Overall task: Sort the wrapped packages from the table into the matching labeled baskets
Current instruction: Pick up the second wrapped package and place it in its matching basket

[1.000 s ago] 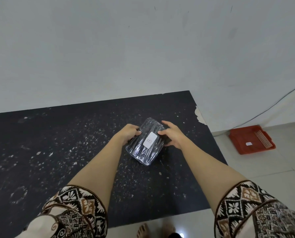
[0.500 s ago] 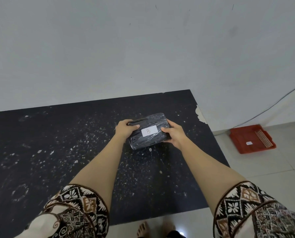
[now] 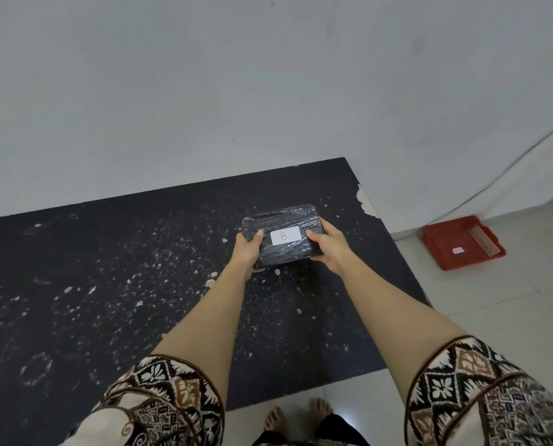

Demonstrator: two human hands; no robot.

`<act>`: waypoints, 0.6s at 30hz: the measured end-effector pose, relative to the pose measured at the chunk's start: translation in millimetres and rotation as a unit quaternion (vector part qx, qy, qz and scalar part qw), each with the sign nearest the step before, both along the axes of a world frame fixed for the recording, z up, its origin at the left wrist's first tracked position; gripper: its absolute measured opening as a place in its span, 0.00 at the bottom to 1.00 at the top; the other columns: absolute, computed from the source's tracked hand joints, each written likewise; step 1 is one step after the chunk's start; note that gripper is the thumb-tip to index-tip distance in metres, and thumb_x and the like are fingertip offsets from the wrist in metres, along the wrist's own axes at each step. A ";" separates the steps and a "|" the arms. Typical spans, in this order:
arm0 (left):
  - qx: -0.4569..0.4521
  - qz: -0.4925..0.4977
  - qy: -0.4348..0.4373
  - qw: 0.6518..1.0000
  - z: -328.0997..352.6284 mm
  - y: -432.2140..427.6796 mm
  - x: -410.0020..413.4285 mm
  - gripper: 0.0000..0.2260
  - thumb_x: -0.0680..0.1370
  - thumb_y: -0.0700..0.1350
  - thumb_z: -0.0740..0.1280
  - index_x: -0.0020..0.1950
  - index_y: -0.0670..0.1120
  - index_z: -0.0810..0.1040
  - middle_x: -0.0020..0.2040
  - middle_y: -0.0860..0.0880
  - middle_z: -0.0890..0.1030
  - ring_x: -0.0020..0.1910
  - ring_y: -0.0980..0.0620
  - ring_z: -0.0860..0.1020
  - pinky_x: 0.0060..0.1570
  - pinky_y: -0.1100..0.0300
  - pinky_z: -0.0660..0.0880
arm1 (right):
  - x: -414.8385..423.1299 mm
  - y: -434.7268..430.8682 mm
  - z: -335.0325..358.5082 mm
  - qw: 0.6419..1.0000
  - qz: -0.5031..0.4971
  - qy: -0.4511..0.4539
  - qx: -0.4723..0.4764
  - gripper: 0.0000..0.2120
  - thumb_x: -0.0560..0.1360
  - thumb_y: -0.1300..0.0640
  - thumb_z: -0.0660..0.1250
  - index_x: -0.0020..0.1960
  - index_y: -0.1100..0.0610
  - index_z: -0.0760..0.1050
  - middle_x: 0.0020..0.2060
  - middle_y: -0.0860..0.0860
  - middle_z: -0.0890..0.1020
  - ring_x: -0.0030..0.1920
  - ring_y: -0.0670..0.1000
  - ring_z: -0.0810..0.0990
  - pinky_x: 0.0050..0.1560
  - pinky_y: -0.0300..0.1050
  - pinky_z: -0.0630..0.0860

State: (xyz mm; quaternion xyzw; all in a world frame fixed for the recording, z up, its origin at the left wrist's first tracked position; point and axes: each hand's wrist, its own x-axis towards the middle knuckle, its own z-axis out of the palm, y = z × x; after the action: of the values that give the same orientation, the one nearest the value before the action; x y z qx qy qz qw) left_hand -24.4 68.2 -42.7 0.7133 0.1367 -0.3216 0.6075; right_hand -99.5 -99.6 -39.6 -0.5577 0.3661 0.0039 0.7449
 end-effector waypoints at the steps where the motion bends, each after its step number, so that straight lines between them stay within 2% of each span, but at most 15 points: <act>1: -0.001 -0.007 -0.004 1.000 1.6 -5.2 -0.1 0.22 0.80 0.52 0.64 0.71 0.47 0.63 0.69 0.46 0.74 0.61 0.43 0.76 0.52 0.44 0.77 | -3.0 -4.2 1.1 1.000 -0.009 -0.005 -0.001 0.24 0.79 0.64 0.63 0.72 0.48 0.68 0.66 0.54 0.77 0.63 0.57 0.76 0.64 0.65 0.73; 7: -0.013 -0.041 -0.046 0.998 10.5 -52.2 -9.8 0.20 0.77 0.47 0.69 0.67 0.45 0.68 0.61 0.46 0.78 0.48 0.49 0.78 0.52 0.47 0.77 | -29.5 -40.3 8.5 0.997 -0.065 -0.032 -0.002 0.23 0.79 0.65 0.62 0.72 0.51 0.68 0.64 0.54 0.78 0.60 0.56 0.78 0.62 0.62 0.75; 10: -0.020 -0.074 -0.053 0.996 17.8 -87.8 -24.4 0.18 0.76 0.45 0.70 0.63 0.47 0.69 0.56 0.48 0.78 0.46 0.50 0.78 0.52 0.46 0.78 | -49.2 -71.2 11.0 0.994 -0.100 -0.042 0.000 0.22 0.79 0.66 0.61 0.71 0.52 0.68 0.65 0.55 0.78 0.60 0.56 0.78 0.61 0.61 0.76; 13: -0.028 -0.099 -0.063 0.993 22.6 -135.3 -47.2 0.15 0.76 0.43 0.70 0.59 0.48 0.69 0.57 0.47 0.80 0.51 0.46 0.80 0.58 0.42 0.77 | -77.5 -109.3 14.1 0.988 -0.145 -0.059 0.011 0.22 0.79 0.67 0.61 0.70 0.52 0.68 0.63 0.55 0.79 0.53 0.53 0.80 0.49 0.54 0.79; 14: -0.030 -0.105 -0.069 0.992 23.1 -153.0 -56.5 0.15 0.76 0.42 0.70 0.60 0.47 0.70 0.58 0.46 0.80 0.54 0.44 0.80 0.61 0.42 0.76 | -88.7 -123.9 14.7 0.985 -0.159 -0.063 0.011 0.23 0.79 0.68 0.61 0.70 0.52 0.68 0.63 0.55 0.79 0.52 0.54 0.80 0.48 0.54 0.79; 16: -0.034 -0.109 -0.082 0.990 21.1 -190.3 -77.1 0.16 0.76 0.40 0.70 0.62 0.44 0.72 0.61 0.43 0.81 0.58 0.42 0.81 0.62 0.42 0.76 | -113.1 -155.5 14.5 0.980 -0.186 -0.069 0.011 0.23 0.78 0.69 0.61 0.71 0.54 0.68 0.62 0.57 0.79 0.53 0.56 0.80 0.53 0.56 0.79; 18: -0.034 -0.111 -0.087 0.989 16.4 -228.0 -101.9 0.14 0.76 0.39 0.70 0.60 0.43 0.74 0.61 0.42 0.82 0.59 0.42 0.81 0.62 0.43 0.77 | -140.8 -189.6 14.0 0.977 -0.204 -0.067 0.000 0.24 0.77 0.70 0.61 0.71 0.55 0.68 0.61 0.58 0.79 0.51 0.56 0.80 0.51 0.55 0.80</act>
State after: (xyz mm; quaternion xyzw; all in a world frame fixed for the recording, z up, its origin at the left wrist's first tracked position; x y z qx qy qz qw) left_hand -126.3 -159.9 -26.3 0.7284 -0.0072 -0.3285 0.6012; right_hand -240.3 -289.2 -25.6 -0.4700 0.4214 -0.1859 0.7530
